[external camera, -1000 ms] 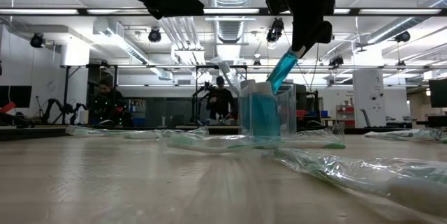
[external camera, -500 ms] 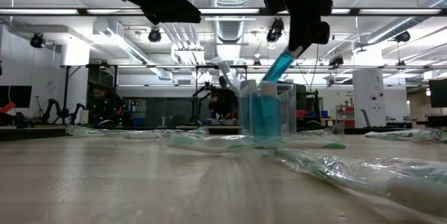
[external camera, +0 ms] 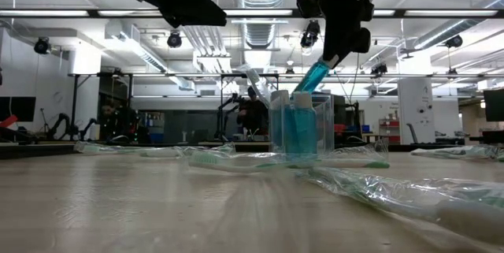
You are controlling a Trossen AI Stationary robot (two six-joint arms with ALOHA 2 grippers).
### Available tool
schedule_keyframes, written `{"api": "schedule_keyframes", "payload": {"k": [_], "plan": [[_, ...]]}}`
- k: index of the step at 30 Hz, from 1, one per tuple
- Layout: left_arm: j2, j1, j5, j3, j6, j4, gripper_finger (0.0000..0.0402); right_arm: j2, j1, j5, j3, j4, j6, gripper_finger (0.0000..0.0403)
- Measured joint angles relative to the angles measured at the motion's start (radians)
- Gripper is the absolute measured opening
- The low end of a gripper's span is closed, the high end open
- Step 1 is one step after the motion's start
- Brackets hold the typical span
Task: Pick & Place toothbrushing station
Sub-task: Put the blue mouthwash bottle into the middle of the transparent organizer
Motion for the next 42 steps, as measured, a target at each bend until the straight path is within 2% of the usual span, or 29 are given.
{"api": "schedule_keyframes", "payload": {"k": [8, 18, 35, 42], "plan": [[0.000, 0.000, 0.000, 0.000, 0.000, 0.000, 0.0161, 0.000, 0.000, 0.003, -0.065, 0.028, 0.003, 0.0105], [0.000, 0.000, -0.001, 0.000, 0.000, 0.000, 0.0161, -0.002, 0.000, -0.001, -0.133, 0.147, 0.011, 0.0105], [0.000, 0.000, -0.001, 0.000, -0.003, 0.000, 0.0161, 0.000, 0.000, -0.007, -0.131, 0.211, 0.011, 0.0106], [0.000, 0.000, -0.001, 0.000, -0.003, 0.000, 0.0161, 0.000, 0.000, -0.009, -0.131, 0.201, 0.011, 0.0136]]}}
